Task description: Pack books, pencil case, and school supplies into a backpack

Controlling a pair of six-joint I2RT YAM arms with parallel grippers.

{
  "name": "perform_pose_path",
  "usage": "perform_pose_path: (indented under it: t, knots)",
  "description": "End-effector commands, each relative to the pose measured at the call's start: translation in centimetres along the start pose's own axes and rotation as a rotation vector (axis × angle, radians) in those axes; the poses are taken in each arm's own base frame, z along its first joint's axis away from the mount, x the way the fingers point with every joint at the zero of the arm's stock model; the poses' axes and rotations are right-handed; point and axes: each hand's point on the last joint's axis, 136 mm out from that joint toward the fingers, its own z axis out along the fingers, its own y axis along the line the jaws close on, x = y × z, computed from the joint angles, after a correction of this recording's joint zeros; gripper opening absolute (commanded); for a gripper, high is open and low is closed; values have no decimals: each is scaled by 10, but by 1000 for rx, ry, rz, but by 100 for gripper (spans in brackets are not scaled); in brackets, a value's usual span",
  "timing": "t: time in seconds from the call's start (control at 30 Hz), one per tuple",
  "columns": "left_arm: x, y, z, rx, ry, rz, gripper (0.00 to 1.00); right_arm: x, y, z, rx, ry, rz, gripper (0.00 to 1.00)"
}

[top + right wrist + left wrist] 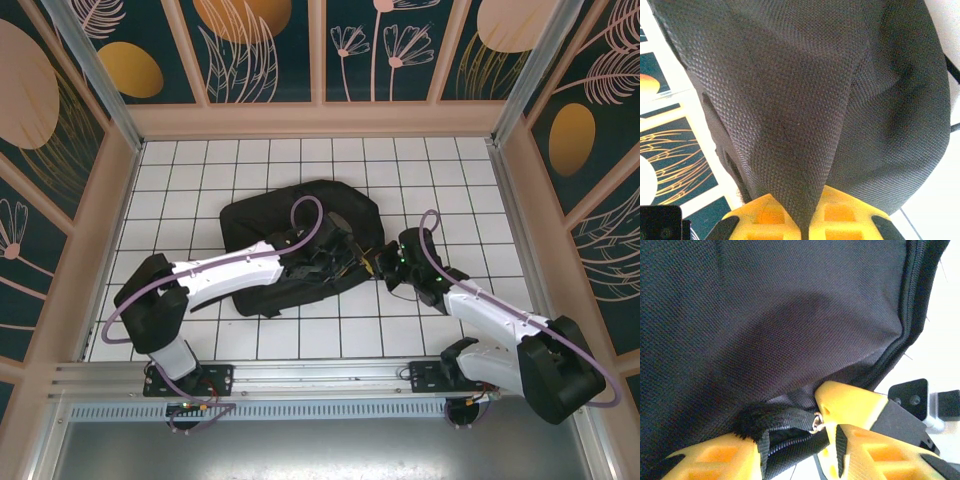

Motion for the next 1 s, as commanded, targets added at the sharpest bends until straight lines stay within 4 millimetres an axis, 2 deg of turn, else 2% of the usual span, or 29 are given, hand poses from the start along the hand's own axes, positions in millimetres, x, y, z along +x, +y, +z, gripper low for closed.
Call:
perform_pose_path:
  t: [0.0,0.17,0.23,0.37,0.43,0.6,0.67,0.7,0.8,0.83,0.97]
  knots:
    - [-10,15,18,-56,-47,19,40,11,29,-8,-106,22,-40,0]
    - [-16,20,29,-72,-49,30,34,16,33,-10,-123,23,-53,0]
    - [-20,20,29,-78,-66,41,23,17,34,-12,-130,22,-57,0]
    - [-24,12,26,-44,-84,71,11,15,33,-16,-134,4,-71,0]
    - [-28,9,21,-35,-104,81,0,15,34,-18,-141,-2,-84,0]
    - [-32,3,10,-9,-132,98,0,2,30,-26,-84,-75,-143,0]
    - [-34,-6,-3,18,-143,103,0,-6,28,-29,-62,-102,-162,0]
    - [-34,-5,-6,11,-146,101,0,-9,28,-30,-53,-112,-171,2]
    - [-31,-4,-7,5,-130,105,0,-10,28,-31,-29,-114,-206,26]
    - [-30,-3,-6,4,-122,104,0,-20,27,-32,-21,-135,-198,32]
    - [-28,-5,-8,8,-111,111,0,-23,29,-30,-3,-122,-224,43]
